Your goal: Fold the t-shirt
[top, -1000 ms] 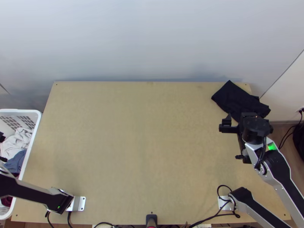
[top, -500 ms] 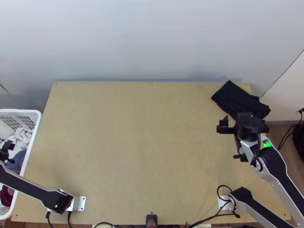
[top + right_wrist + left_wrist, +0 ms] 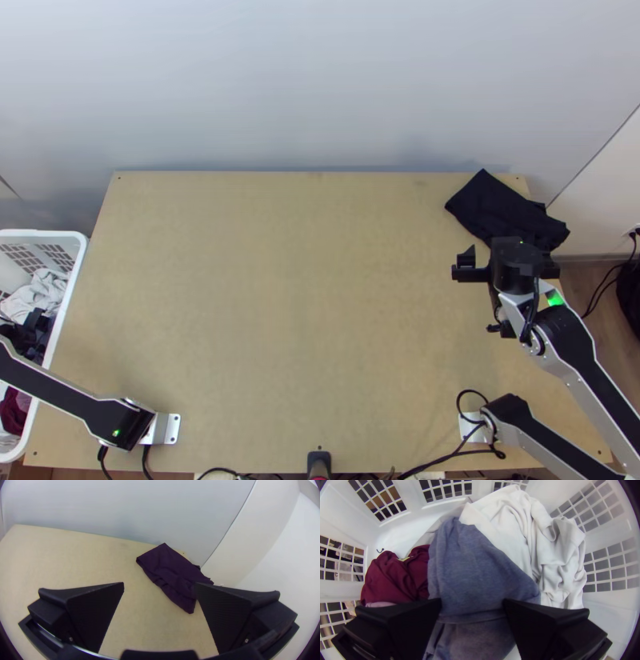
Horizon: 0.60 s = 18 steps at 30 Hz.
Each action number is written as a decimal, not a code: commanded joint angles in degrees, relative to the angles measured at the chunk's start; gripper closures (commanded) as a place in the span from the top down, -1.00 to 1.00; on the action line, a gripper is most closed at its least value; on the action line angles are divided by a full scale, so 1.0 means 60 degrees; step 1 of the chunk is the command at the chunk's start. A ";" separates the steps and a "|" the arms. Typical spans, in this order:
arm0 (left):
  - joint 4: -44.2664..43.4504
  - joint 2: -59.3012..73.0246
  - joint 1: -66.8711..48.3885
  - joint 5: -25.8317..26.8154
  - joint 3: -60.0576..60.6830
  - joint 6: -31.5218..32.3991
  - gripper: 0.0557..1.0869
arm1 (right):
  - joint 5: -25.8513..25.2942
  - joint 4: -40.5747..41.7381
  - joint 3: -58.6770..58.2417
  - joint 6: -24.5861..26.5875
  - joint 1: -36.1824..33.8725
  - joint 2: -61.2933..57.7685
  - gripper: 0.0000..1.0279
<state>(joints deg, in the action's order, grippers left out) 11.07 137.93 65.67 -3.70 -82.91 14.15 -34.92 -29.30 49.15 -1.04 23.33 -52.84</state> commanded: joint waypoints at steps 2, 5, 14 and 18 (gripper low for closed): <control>-0.0043 0.0215 -0.0017 -0.0335 0.0020 0.0000 0.05 | 0.0004 -0.0068 -0.0120 0.0041 0.0037 0.0017 0.91; -0.0131 0.0200 0.0012 -0.0349 -0.0112 -0.0323 -0.93 | 0.0004 -0.0039 -0.0207 0.0041 0.0052 0.0003 0.91; 0.0015 -0.1792 -0.0105 -0.0261 0.0240 -0.0249 -0.92 | 0.0004 0.0020 -0.0398 0.0041 0.0066 0.0135 0.91; 0.0425 -0.3227 -0.0413 -0.0100 0.0284 -0.0279 -0.92 | 0.0004 0.0064 -0.0383 0.0027 0.0066 0.0149 0.91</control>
<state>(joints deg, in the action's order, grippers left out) 11.35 129.58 65.08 -5.43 -81.95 12.60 -34.89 -29.28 47.07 -0.84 23.66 -52.25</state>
